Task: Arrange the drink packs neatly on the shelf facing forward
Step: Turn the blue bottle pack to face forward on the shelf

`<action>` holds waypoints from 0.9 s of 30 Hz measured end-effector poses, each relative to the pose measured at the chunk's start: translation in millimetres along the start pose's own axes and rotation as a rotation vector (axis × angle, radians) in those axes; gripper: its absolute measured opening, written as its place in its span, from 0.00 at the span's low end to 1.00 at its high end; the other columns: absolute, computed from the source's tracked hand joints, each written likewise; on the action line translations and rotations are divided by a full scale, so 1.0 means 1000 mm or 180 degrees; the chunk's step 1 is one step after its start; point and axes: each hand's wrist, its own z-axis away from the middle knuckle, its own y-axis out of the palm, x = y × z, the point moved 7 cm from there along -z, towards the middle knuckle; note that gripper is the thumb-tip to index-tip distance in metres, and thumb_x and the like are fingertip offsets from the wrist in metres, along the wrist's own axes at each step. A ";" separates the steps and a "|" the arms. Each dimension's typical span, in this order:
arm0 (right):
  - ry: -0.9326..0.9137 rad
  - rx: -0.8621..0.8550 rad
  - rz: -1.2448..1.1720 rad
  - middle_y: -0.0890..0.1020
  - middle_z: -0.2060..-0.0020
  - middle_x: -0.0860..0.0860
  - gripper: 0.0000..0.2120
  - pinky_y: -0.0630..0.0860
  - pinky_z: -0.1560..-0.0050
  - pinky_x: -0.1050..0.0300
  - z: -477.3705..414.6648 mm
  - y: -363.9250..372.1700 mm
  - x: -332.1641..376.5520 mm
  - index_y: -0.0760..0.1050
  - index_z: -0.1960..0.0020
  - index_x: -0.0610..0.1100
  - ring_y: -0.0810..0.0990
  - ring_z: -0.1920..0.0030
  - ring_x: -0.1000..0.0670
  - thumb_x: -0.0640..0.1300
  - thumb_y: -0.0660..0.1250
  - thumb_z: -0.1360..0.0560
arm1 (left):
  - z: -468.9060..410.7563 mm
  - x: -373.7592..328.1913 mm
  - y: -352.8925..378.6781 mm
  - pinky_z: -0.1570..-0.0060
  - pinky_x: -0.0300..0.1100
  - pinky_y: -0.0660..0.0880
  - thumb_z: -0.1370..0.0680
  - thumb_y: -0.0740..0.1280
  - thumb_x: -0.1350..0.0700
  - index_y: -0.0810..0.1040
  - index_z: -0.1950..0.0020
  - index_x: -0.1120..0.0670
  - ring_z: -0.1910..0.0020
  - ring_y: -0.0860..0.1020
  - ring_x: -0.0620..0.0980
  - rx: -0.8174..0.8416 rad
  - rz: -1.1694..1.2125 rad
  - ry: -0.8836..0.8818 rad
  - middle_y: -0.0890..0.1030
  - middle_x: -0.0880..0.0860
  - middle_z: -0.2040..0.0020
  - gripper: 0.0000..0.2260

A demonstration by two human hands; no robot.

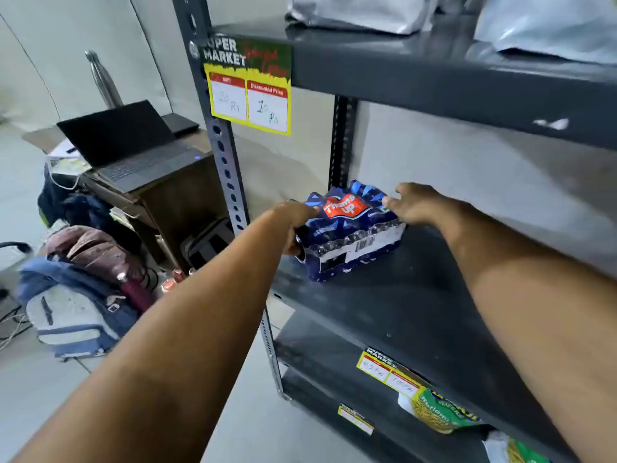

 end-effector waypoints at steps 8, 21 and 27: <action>0.0461 0.0382 -0.0798 0.76 0.37 0.36 0.30 0.70 0.42 0.49 -0.053 0.031 -0.002 0.70 0.34 0.36 0.76 0.41 0.39 0.60 0.56 0.22 | -0.012 -0.014 -0.009 0.66 0.44 0.76 0.20 0.67 0.57 0.71 0.31 0.60 0.61 0.79 0.52 0.0420 -0.0459 -0.0274 0.81 0.55 0.47 0.19; 0.0349 0.0190 -0.1771 0.80 0.50 0.42 0.30 0.73 0.45 0.49 -0.051 0.040 -0.018 0.73 0.42 0.36 0.78 0.49 0.41 0.63 0.58 0.24 | 0.000 -0.007 -0.004 0.52 0.50 0.81 0.26 0.74 0.60 0.76 0.38 0.63 0.52 0.83 0.57 -0.0281 0.0033 0.0231 0.83 0.60 0.45 0.19; 0.0236 -0.0541 -0.2435 0.80 0.52 0.42 0.23 0.75 0.49 0.47 -0.005 0.038 -0.039 0.74 0.47 0.39 0.78 0.51 0.42 0.60 0.59 0.23 | 0.049 0.000 0.003 0.49 0.48 0.81 0.29 0.76 0.49 0.78 0.48 0.58 0.52 0.83 0.57 -0.1027 -0.0829 0.0931 0.83 0.56 0.52 0.17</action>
